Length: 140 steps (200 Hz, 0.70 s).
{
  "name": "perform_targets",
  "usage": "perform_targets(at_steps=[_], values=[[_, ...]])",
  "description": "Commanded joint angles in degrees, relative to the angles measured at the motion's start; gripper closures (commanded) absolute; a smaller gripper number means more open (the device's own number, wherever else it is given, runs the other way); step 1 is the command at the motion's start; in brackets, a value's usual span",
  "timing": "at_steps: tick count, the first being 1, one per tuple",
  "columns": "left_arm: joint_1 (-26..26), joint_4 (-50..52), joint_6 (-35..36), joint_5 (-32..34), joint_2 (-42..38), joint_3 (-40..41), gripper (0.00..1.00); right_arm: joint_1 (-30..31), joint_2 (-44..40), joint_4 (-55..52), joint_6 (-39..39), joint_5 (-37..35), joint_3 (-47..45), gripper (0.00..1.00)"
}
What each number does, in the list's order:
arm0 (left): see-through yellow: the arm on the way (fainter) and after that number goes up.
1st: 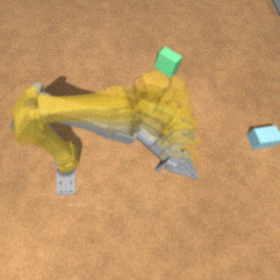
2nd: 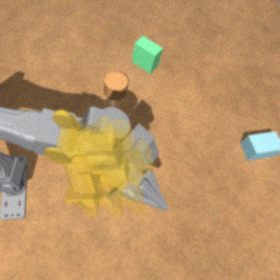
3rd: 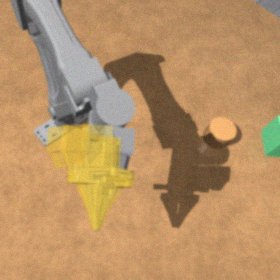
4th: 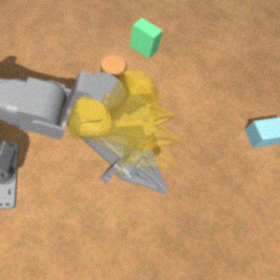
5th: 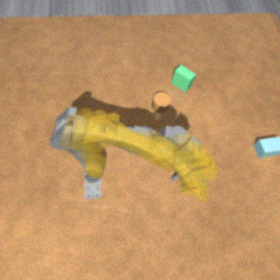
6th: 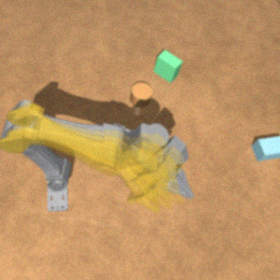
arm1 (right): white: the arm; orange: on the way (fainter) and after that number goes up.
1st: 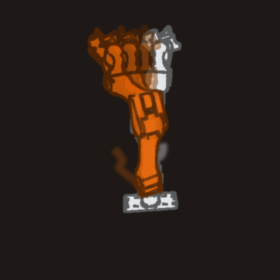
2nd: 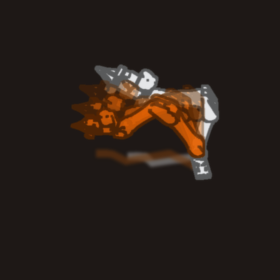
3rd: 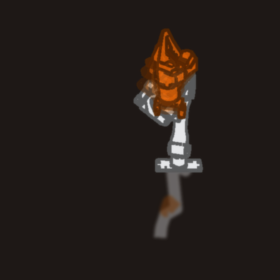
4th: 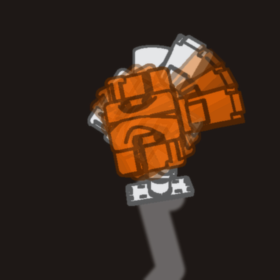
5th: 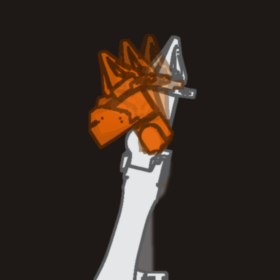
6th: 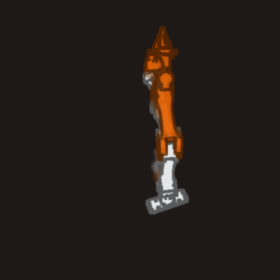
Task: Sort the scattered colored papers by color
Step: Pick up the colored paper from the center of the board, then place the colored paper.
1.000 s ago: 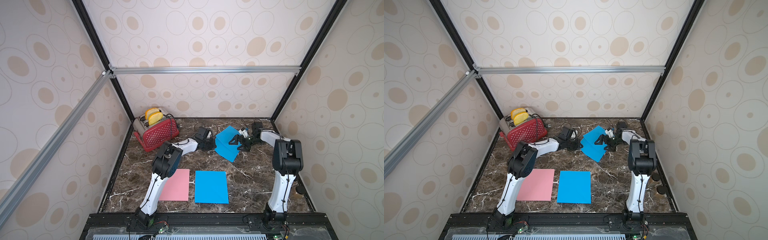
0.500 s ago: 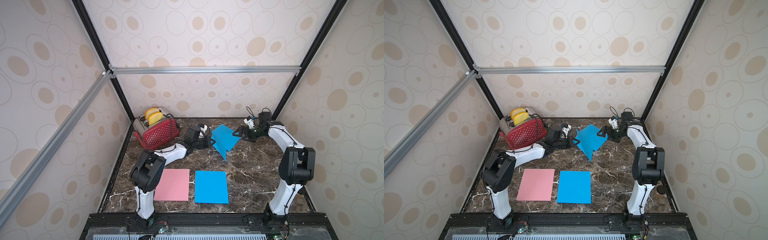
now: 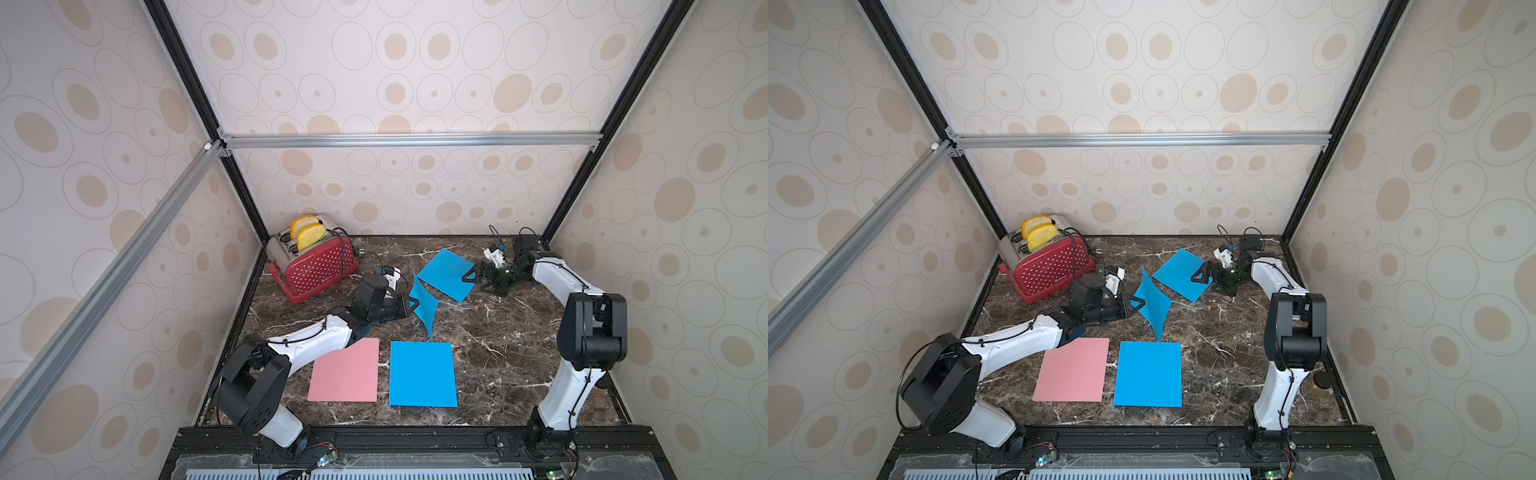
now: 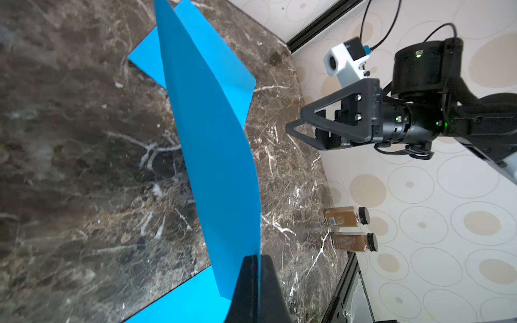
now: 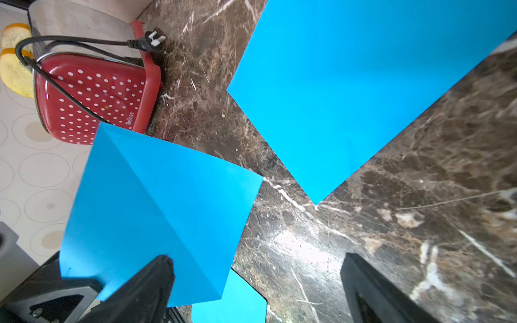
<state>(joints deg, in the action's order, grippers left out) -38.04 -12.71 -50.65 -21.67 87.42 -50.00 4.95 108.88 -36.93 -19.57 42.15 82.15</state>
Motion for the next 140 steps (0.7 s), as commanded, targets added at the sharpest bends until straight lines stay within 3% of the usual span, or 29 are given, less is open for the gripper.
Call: perform_targets(at_steps=[1,47,91,140], values=[[-2.51,1.89,-3.58,6.34,-2.13,2.45,1.00,1.75,-2.31,1.53,-1.84,2.23,-3.49,0.00],[-9.18,4.12,-9.93,16.66,-5.72,6.56,1.00,5.51,-3.14,2.94,-3.00,3.86,-7.90,0.00],[-15.94,12.07,-13.83,23.70,-7.20,3.83,1.00,7.73,-3.54,1.61,-3.00,5.22,-8.67,0.00],[-17.95,18.73,-17.79,27.84,-9.89,2.69,1.00,8.92,-7.20,1.80,-3.68,4.05,-12.96,0.00]])
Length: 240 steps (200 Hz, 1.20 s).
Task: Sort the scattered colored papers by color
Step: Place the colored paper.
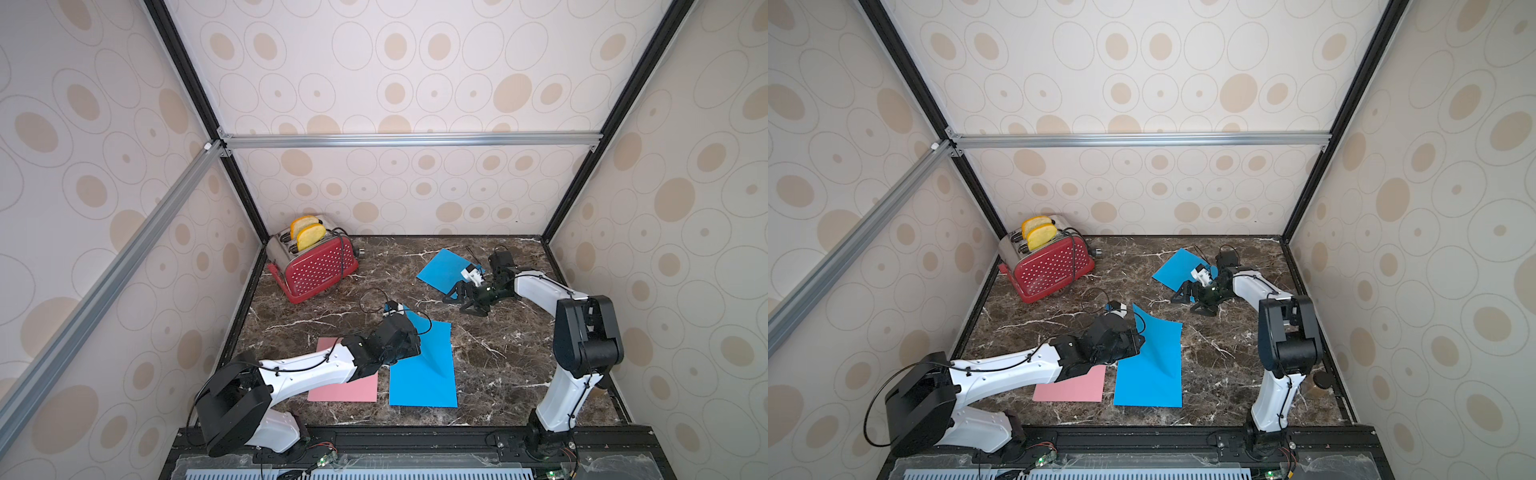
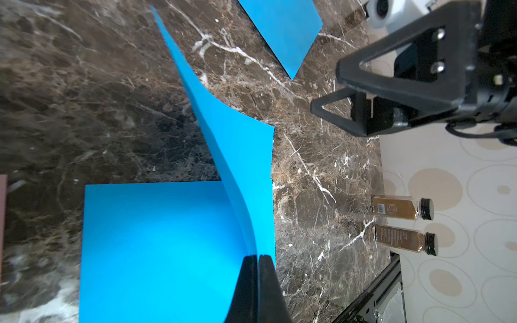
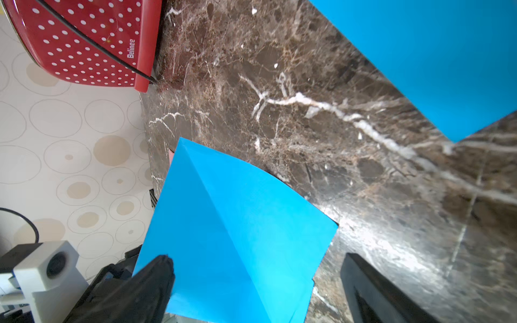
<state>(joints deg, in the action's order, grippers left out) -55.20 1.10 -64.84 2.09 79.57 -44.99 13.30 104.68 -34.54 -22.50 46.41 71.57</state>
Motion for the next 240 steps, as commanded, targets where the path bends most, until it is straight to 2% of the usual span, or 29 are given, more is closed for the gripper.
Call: perform_targets(at_steps=[1,48,65,102,167,240], values=[[-0.83,4.98,-3.70,4.16,-2.04,-2.30,1.00,0.58,-3.00,-0.55,-0.77,-0.24,-2.48,0.00],[-2.98,9.63,-7.42,5.81,-1.55,-5.01,1.00,1.04,-3.61,0.40,-2.46,-0.16,-4.19,0.00],[-2.92,13.08,-8.74,5.09,-1.52,-7.24,1.00,3.13,-4.16,1.57,-3.76,-0.45,-4.57,0.00],[-2.90,21.45,-7.84,4.61,-2.72,-13.25,1.00,4.36,-4.01,1.78,-4.63,0.32,-4.44,0.00],[-2.89,21.49,-10.61,-3.40,-0.82,-14.10,1.00,5.26,-5.89,3.21,-5.38,1.27,-7.53,0.00],[-4.85,21.84,-13.70,-4.83,-0.07,-14.08,1.00,6.27,-6.16,2.84,-4.94,2.20,-8.43,0.00]])
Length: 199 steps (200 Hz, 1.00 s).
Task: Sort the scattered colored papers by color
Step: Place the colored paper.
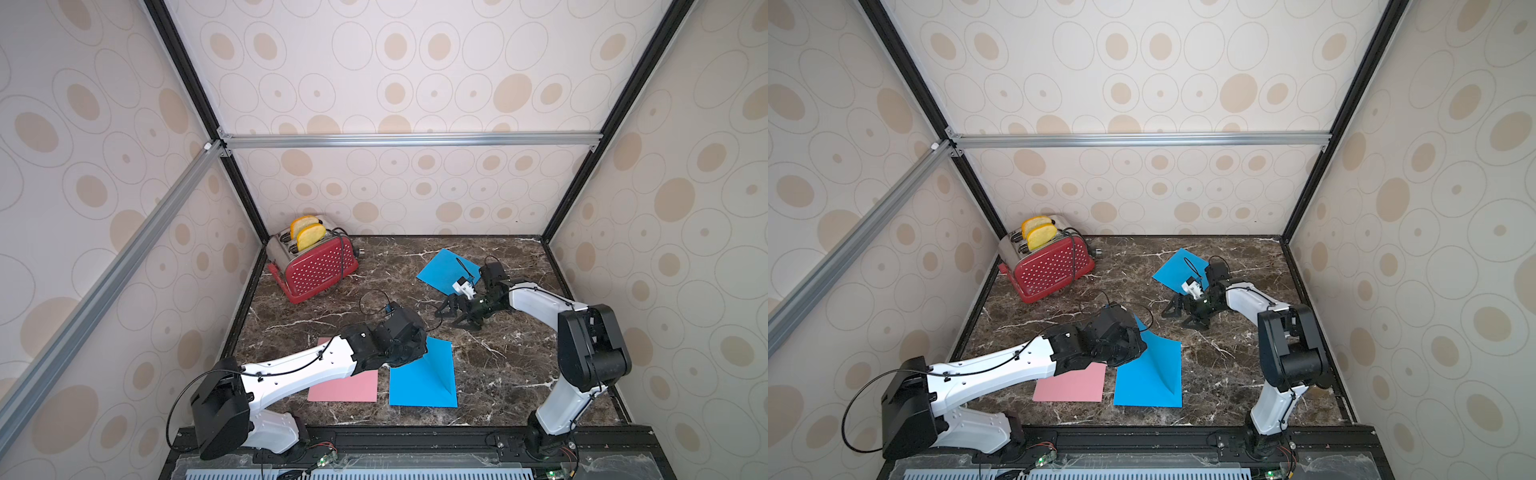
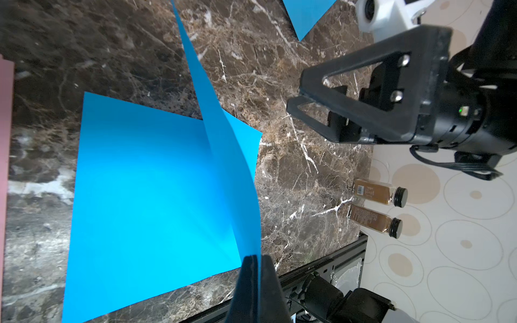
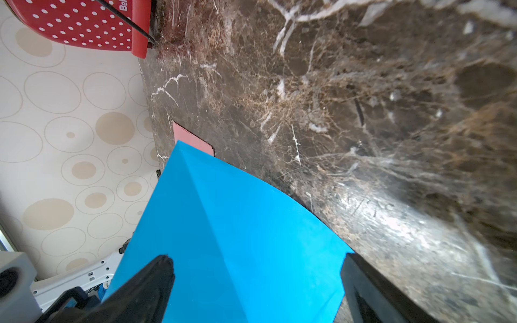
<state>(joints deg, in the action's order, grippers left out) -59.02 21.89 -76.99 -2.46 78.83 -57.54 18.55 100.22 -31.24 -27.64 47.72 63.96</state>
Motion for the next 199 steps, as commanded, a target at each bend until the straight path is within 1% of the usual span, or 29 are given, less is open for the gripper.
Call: perform_targets(at_steps=[1,51,81,122,199], values=[[-1.06,1.01,-1.56,-0.28,0.69,-1.53,1.00,1.04,-1.75,-0.47,0.21,0.88,-0.88,0.00],[-1.26,0.95,-1.70,0.96,0.19,-1.00,1.00,3.20,-4.23,-1.36,0.96,0.29,-4.80,0.00],[-1.18,0.88,-1.78,0.96,0.36,-0.99,1.00,4.11,-4.07,0.59,-0.22,0.81,-7.99,0.00],[-1.19,0.70,-1.68,0.79,0.70,-1.16,1.00,5.71,-3.66,-0.99,0.83,-0.17,-7.66,0.00],[-1.18,0.74,-1.14,0.44,1.24,-1.85,1.00,6.06,-1.23,2.23,0.77,-1.60,-10.53,0.00]])
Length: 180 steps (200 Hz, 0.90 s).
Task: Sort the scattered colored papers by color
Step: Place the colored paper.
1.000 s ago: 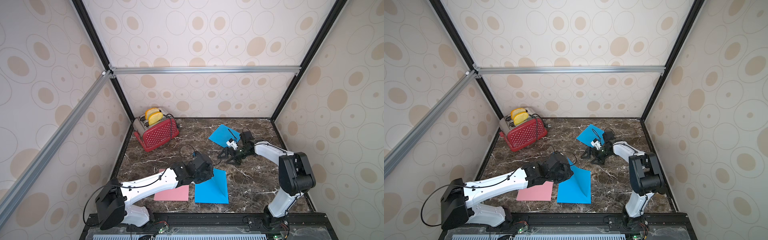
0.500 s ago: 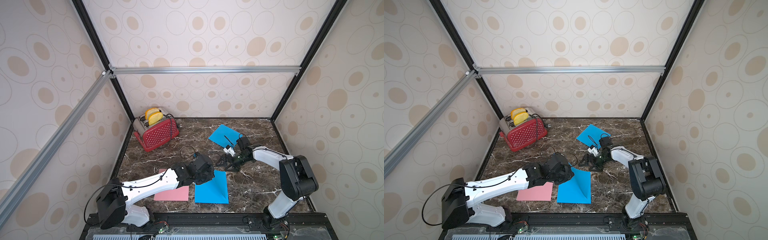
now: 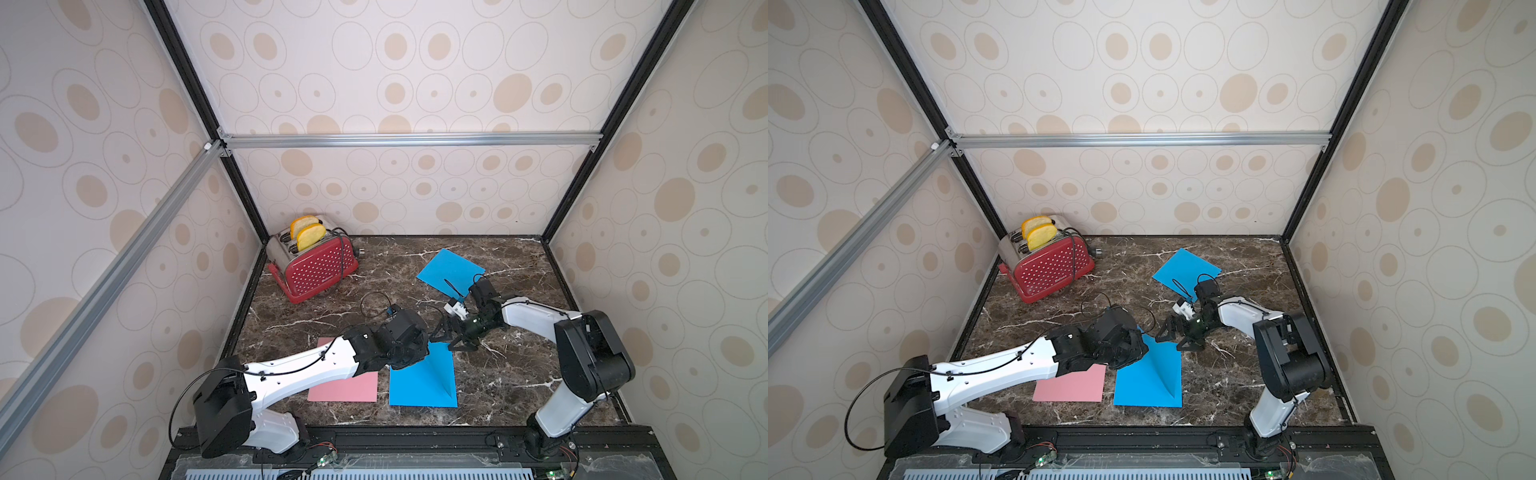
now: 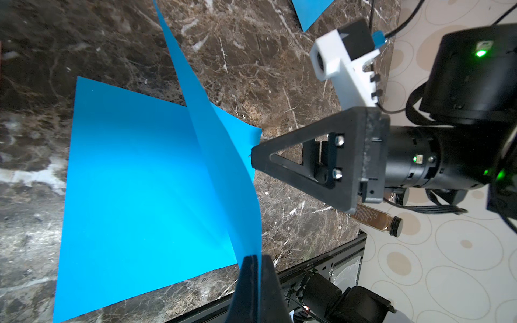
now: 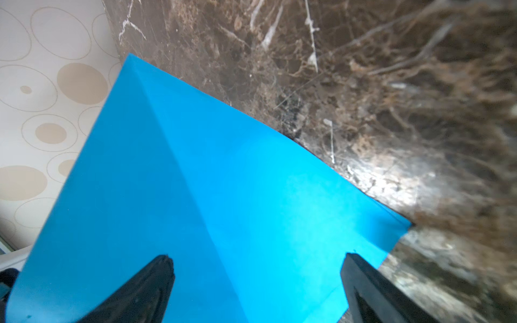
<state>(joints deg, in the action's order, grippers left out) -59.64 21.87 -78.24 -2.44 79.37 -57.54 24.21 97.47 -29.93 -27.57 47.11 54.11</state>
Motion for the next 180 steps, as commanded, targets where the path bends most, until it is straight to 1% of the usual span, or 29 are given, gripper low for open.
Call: perform_targets(at_steps=[1,69,93,118,149,180], values=[[-0.57,0.78,0.10,0.46,0.69,-1.86,1.00,0.40,1.55,1.01,0.69,-1.02,-0.67,0.00],[-0.57,1.25,0.84,0.05,1.09,-2.74,1.00,0.40,3.67,0.55,2.08,-1.98,-0.22,0.00],[-0.57,1.99,1.78,-1.38,2.11,-4.47,1.00,0.42,4.03,0.35,2.26,-2.19,-0.63,0.00],[-0.15,3.13,4.56,-6.33,4.79,-7.85,1.00,0.42,4.08,0.16,2.26,-2.20,-0.67,0.00],[0.13,8.02,9.71,-12.15,9.03,-14.63,1.00,0.40,4.11,-0.30,2.44,-2.33,-0.61,0.00],[0.12,13.26,13.13,-15.30,11.20,-19.38,1.00,0.39,4.02,-0.70,2.55,-2.44,-0.41,0.00]])
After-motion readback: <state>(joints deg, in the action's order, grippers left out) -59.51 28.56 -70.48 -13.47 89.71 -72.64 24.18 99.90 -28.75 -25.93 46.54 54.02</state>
